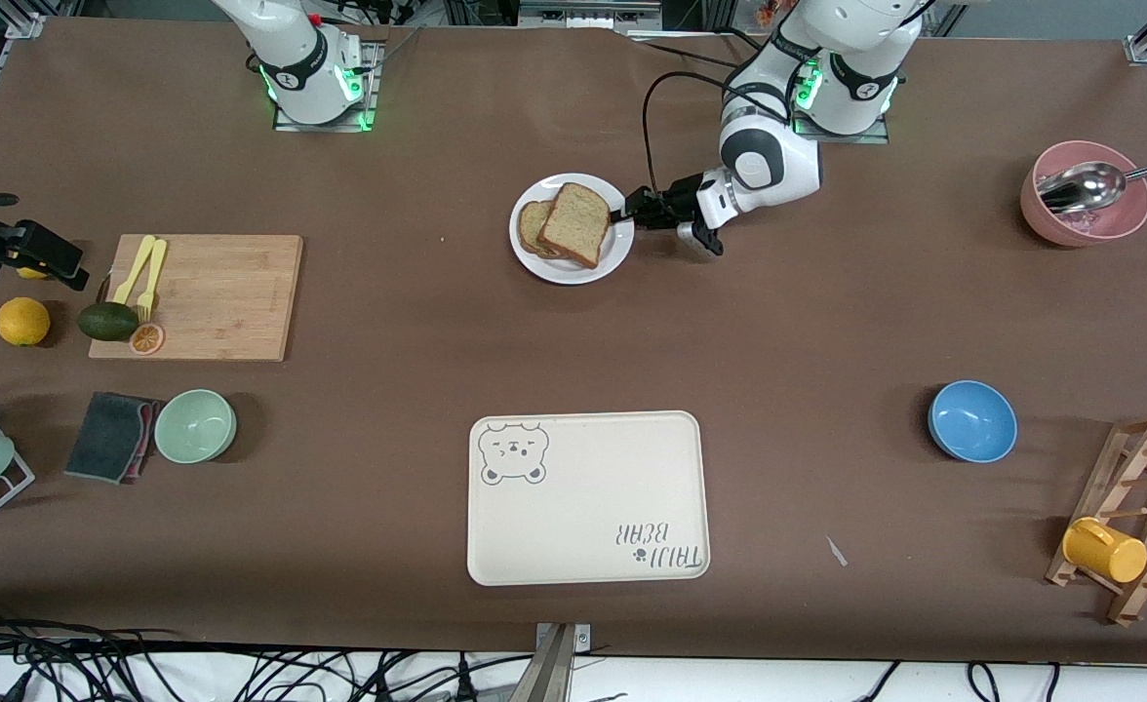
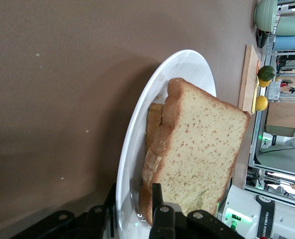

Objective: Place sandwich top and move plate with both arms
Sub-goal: 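Grip the white plate rim with the left gripper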

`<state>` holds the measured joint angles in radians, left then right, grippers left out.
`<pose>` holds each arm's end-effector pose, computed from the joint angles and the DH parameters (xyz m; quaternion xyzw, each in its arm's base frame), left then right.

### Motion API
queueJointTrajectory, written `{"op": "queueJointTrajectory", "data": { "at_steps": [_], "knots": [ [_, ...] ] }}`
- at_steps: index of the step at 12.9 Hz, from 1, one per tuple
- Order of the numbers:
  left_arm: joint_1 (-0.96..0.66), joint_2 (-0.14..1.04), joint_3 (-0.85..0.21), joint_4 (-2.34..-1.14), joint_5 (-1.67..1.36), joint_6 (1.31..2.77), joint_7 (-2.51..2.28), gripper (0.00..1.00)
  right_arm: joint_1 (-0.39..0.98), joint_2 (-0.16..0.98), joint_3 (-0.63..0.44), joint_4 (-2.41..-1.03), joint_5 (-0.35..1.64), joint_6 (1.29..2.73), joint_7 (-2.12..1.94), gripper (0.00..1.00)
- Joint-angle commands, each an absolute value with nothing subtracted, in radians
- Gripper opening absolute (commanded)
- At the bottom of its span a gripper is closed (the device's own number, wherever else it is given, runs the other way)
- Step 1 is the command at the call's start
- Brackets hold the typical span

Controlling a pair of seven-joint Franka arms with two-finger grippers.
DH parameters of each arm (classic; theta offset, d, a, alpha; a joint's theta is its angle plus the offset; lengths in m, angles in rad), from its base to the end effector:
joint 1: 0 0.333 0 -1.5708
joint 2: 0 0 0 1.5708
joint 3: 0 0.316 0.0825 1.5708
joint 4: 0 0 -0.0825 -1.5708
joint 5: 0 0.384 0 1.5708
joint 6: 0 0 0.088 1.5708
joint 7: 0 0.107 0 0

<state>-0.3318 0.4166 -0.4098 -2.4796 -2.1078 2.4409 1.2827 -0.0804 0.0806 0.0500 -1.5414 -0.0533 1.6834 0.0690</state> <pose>0.2932 -0.3003 0.1179 0.8790 0.0347 -0.0331 0.4745 0.5893 -0.0242 0.6028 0.9981 -0.0476 0.0312 0.0239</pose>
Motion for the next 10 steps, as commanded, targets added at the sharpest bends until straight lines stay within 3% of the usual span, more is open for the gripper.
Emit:
{"op": "queueJointTrajectory", "data": {
  "at_steps": [1,5,10],
  "knots": [
    [-0.351,0.429,-0.411,-2.467,-2.169,2.453,1.327,0.18,-0.077,0.071,0.057,-1.542,-0.064,1.681,0.075,1.00],
    [-0.351,0.430,-0.408,-2.467,-2.172,2.453,1.327,0.01,-0.074,0.072,0.057,-1.536,-0.064,1.701,0.075,1.00],
    [-0.351,0.425,-0.408,-2.464,-2.197,2.453,1.327,0.00,-0.083,0.077,0.051,-1.536,-0.064,1.703,0.072,1.00]
  ]
}}
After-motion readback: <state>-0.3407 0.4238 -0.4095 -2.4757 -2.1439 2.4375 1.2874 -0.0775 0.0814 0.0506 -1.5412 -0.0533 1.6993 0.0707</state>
